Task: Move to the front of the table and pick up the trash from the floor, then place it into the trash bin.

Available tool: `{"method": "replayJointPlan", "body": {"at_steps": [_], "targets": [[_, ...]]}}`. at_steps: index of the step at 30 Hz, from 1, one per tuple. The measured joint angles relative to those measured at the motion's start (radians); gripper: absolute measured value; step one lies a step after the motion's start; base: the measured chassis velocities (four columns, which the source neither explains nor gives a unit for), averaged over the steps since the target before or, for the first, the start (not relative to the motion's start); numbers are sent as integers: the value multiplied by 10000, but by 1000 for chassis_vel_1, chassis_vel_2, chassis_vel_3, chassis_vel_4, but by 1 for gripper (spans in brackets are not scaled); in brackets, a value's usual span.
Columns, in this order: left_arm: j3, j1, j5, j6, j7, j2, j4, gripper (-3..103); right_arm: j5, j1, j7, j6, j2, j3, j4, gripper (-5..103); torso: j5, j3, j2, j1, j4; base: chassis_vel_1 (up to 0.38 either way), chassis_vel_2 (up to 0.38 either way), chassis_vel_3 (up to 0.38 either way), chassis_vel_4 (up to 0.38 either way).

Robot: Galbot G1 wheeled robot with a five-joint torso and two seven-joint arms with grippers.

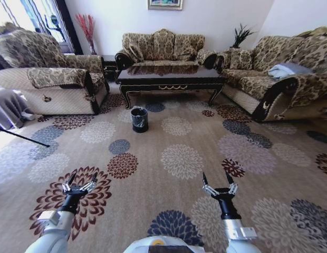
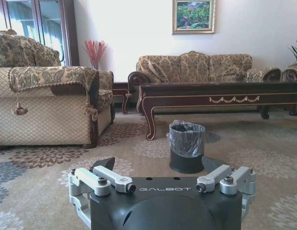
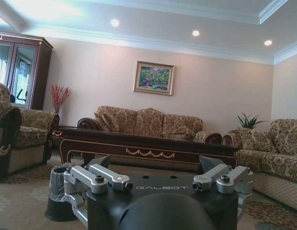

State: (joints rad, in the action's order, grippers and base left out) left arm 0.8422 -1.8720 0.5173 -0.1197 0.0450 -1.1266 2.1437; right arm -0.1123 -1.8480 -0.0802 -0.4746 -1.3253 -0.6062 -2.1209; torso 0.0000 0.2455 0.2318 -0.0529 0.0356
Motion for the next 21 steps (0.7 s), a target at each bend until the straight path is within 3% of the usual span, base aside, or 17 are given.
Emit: {"method": "replayJointPlan", "body": {"at_steps": [21], "targets": [[0,0,0,0,0,0,0,100,0,0,0,0,0,0,0,100,0,472,715,-238,2,0,0,0,0]]}}
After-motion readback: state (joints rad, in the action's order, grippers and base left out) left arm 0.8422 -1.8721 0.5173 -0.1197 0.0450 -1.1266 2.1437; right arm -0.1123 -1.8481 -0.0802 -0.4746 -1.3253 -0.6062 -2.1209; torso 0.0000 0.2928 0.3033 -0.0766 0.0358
